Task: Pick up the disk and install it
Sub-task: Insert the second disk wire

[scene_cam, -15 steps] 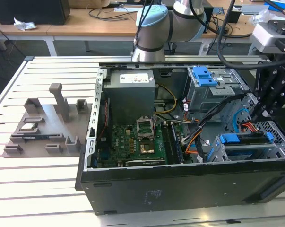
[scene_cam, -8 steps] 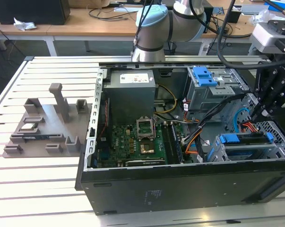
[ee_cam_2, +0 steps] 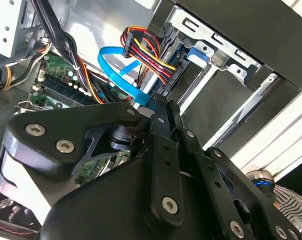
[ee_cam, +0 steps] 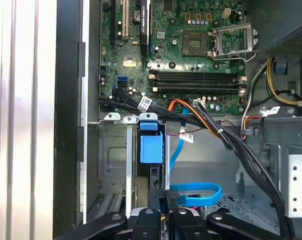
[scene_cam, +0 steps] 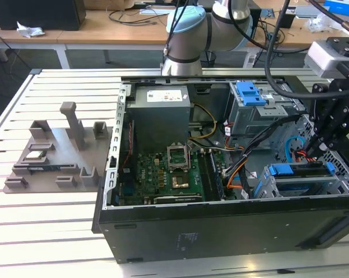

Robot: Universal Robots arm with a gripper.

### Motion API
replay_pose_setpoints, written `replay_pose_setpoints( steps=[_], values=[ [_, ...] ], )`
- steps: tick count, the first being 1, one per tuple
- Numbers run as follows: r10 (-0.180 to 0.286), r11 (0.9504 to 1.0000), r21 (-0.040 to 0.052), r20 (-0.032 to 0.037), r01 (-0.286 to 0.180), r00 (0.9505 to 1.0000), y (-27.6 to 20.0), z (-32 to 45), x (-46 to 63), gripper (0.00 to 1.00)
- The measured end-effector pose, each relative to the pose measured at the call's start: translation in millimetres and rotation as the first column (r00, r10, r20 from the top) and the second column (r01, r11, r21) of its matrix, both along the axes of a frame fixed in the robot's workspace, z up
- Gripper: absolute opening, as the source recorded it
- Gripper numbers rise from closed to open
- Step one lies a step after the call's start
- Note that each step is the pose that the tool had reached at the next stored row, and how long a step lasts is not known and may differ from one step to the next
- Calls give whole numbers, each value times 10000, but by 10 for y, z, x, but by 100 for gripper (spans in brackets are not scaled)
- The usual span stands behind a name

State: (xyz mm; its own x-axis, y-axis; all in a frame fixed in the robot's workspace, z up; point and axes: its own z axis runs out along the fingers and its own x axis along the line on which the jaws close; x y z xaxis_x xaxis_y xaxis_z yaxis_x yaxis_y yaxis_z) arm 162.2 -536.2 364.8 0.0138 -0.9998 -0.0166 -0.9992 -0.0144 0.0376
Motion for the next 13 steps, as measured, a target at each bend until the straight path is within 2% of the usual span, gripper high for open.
replay_pose_setpoints(
  steps=[6,13],
  values=[
    [142,9999,1,0,-142,9999,-7,-124,-1,16],
    [177,9998,3,0,-177,9998,-23,-177,-1,16]
  ],
)
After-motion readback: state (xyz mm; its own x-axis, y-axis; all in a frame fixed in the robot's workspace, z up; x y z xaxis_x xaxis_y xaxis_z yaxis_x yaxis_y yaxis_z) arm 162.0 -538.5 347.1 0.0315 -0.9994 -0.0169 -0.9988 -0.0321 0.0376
